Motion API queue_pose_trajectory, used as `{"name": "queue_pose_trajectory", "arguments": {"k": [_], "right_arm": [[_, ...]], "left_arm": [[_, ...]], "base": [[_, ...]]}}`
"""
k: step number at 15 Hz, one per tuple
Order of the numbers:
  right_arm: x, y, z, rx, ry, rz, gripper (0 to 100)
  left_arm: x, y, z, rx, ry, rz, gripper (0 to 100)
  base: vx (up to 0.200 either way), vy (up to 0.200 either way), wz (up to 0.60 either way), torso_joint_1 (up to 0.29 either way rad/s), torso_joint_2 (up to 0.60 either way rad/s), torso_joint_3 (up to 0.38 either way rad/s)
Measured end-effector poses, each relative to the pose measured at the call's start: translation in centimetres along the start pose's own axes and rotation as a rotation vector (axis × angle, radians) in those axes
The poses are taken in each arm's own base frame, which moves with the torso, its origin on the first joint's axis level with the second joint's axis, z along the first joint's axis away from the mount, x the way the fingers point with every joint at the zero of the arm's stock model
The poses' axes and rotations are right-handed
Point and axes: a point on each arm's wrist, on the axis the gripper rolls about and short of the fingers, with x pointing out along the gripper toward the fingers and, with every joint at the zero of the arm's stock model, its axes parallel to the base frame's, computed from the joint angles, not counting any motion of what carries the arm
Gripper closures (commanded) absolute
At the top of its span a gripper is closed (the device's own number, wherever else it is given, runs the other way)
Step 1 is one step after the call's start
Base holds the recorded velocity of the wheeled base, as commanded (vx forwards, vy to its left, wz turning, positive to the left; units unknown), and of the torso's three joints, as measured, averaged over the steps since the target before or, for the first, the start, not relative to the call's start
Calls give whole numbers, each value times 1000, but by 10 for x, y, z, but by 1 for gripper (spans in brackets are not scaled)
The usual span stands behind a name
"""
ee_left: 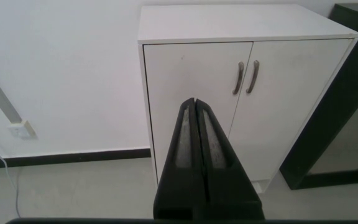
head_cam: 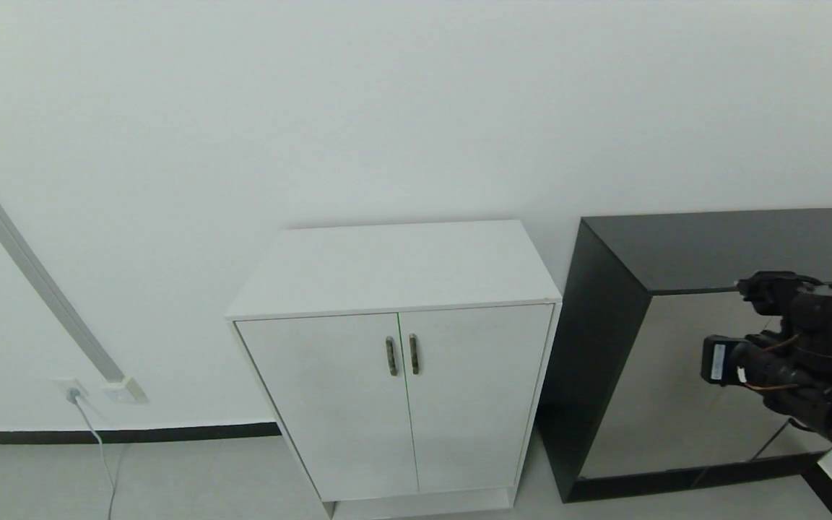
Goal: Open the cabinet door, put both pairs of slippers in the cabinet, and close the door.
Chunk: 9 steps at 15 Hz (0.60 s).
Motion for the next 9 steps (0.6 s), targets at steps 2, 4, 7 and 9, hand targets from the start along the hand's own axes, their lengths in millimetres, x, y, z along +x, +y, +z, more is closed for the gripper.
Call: {"name": "queue_pose_trajectory", "arguments": {"k": [2,4,7,9], "right_arm": [[-23,-18,-1,13,-20,-20,100],[-48,-36,-5,24,-46,-14,100],[-85,-54,-18,31,-47,-10,100],[-106,-59,-24,21,-38,11,100]], "left_arm": [[0,0,0,0,0,1,100],[0,0,0,0,0,1,100],[0,0,0,1,0,1,100],[0,0,0,0,0,2,100]], "base": [[0,0,0,0,0,0],[0,0,0,0,0,0],[0,0,0,0,0,0],[0,0,0,0,0,0]]}}
